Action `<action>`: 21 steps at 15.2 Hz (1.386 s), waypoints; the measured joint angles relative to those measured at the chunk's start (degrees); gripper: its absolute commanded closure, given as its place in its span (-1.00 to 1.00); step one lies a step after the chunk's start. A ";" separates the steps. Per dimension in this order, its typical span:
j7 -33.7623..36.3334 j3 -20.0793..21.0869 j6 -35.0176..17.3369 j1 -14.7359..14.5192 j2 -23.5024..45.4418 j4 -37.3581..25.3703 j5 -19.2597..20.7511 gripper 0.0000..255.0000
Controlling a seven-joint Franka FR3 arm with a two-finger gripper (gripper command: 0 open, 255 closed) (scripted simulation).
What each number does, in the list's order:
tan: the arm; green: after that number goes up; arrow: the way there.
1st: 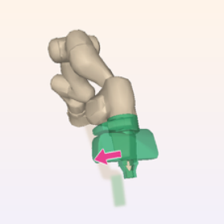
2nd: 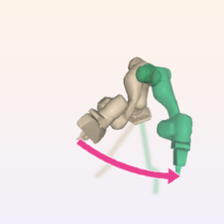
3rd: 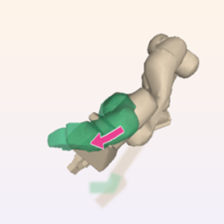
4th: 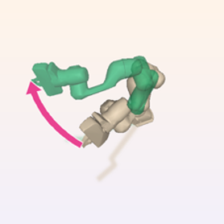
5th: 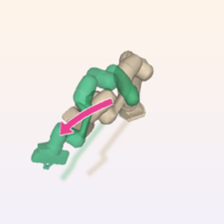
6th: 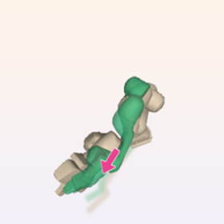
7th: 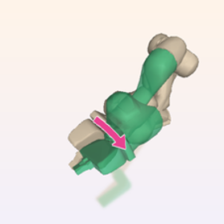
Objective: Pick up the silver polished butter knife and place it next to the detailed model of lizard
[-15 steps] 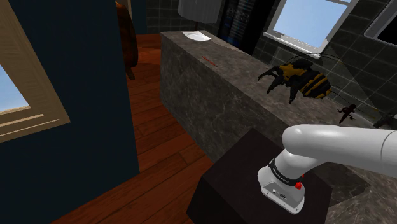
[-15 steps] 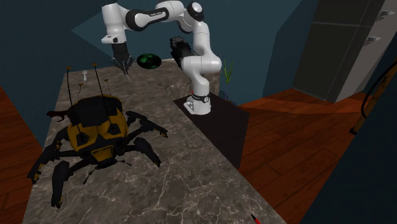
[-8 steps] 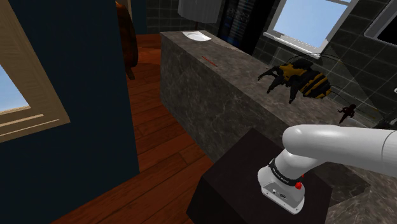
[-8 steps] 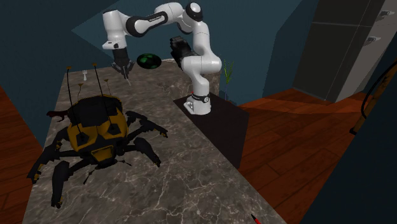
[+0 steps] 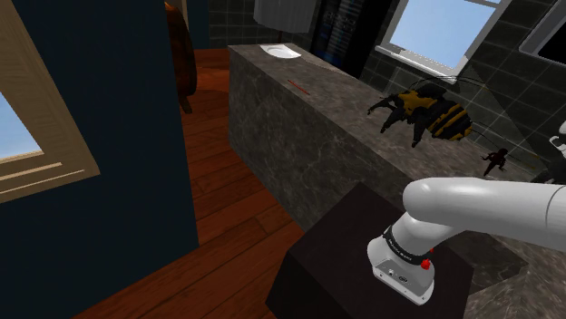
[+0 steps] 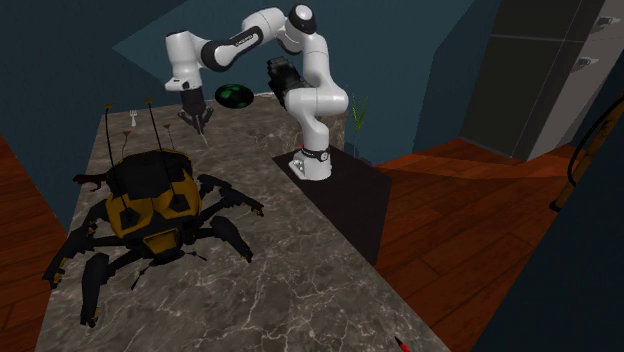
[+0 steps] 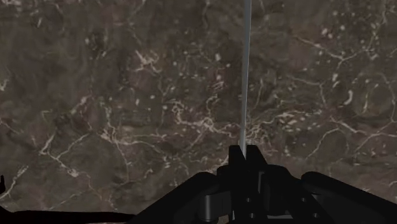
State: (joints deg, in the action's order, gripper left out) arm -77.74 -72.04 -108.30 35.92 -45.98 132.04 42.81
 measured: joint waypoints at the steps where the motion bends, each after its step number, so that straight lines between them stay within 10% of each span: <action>1: 0.16 -0.44 -0.62 -0.01 -0.01 0.54 0.35 1.00; 12: 0.92 -4.57 -4.65 -1.70 0.54 2.61 2.51 1.00; 13: 0.92 -4.57 -4.65 -1.70 0.54 2.61 2.51 -1.00; 21: 0.40 -2.45 -2.68 -0.62 0.21 1.66 1.48 -1.00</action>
State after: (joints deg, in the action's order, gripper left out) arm -77.34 -74.49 -110.99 35.29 -45.77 133.70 44.29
